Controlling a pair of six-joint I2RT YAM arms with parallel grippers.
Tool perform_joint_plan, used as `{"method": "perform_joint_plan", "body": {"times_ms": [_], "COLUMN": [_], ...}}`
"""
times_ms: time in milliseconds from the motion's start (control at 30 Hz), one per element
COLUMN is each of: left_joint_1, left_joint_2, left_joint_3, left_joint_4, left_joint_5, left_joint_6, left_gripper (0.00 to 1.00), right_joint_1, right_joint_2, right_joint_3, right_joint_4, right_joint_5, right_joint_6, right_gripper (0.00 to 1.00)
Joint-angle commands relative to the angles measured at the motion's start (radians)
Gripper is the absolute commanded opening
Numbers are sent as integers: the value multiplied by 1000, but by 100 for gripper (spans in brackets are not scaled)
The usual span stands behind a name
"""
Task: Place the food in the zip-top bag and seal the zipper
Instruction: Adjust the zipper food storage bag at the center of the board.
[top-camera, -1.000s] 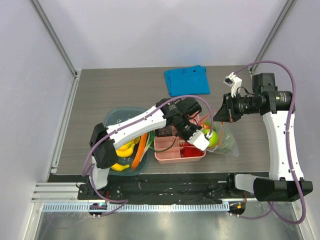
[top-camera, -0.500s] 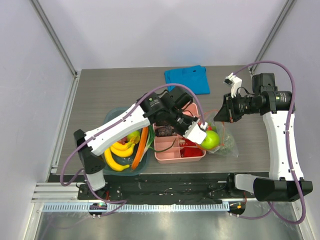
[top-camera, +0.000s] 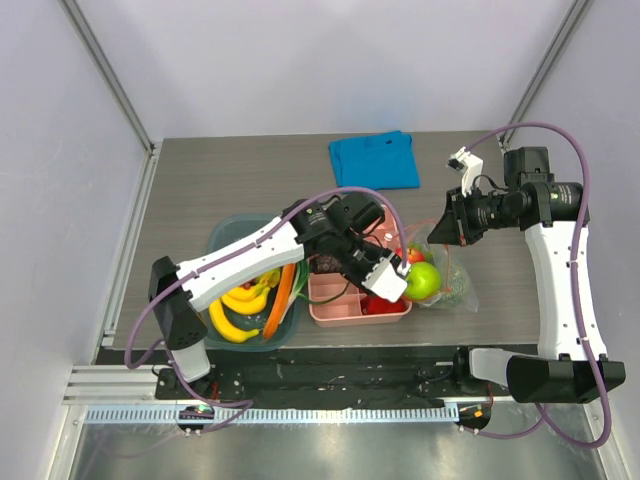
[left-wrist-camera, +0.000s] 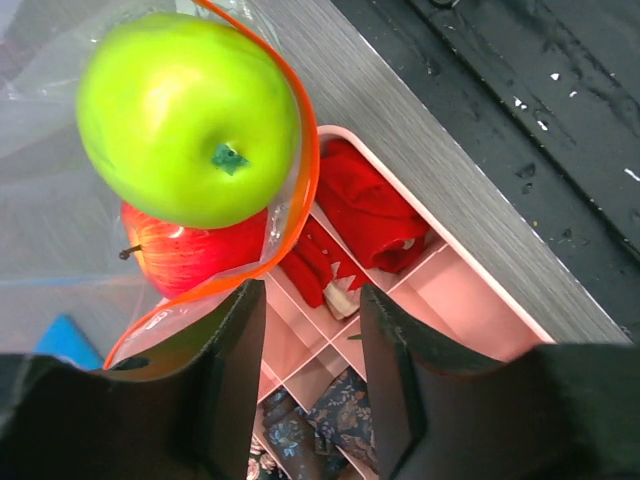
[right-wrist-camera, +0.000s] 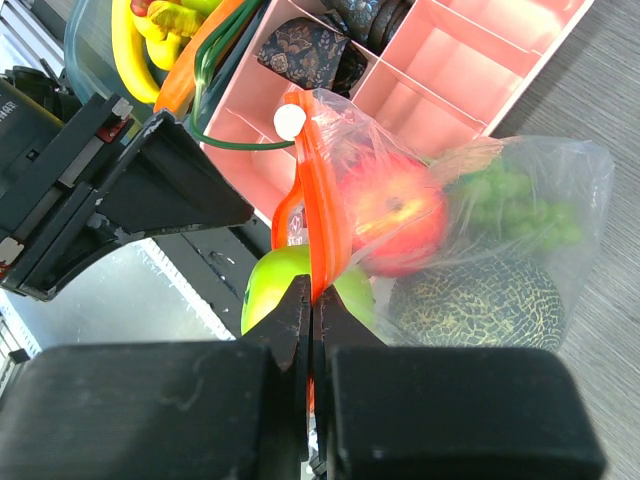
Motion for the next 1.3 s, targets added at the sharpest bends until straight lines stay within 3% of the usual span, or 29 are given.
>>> {"method": "perform_joint_plan", "body": {"times_ms": [0,200,700,767,867,900,1000,1267], "left_joint_1": [-6,-29,-47,-47,-50,-56,-72,-58], "left_joint_2": [-31,-8,98,102,107,102,70,-34], "left_joint_3": [-10,-21,12,16,34,42,64,206], "left_joint_4": [98,118,130,128,96,78,29,9], "left_joint_5": [-3,-3,-58,-62,-62,-62,-43,26], "left_joint_6": [69,85,138,141,155,161,154,-43], "left_gripper": [48,52,49,44,27,16,0,0], "right_joint_1": [5,4,5,5,5,5,5,5], "right_joint_2": [-13,-4,-4,-5,-8,-8,-8,-7], "right_joint_3": [13,10,8,7,5,4,-4,-13], "right_joint_4": [-86,-83,-78,-75,-72,-74,-66,-71], "right_joint_5": [-30,-35,-43,-41,-38,-35,-23,78], "right_joint_6": [-7,-2,7,9,12,12,10,-45], "right_gripper": [1,1,1,1,1,1,1,1]}}
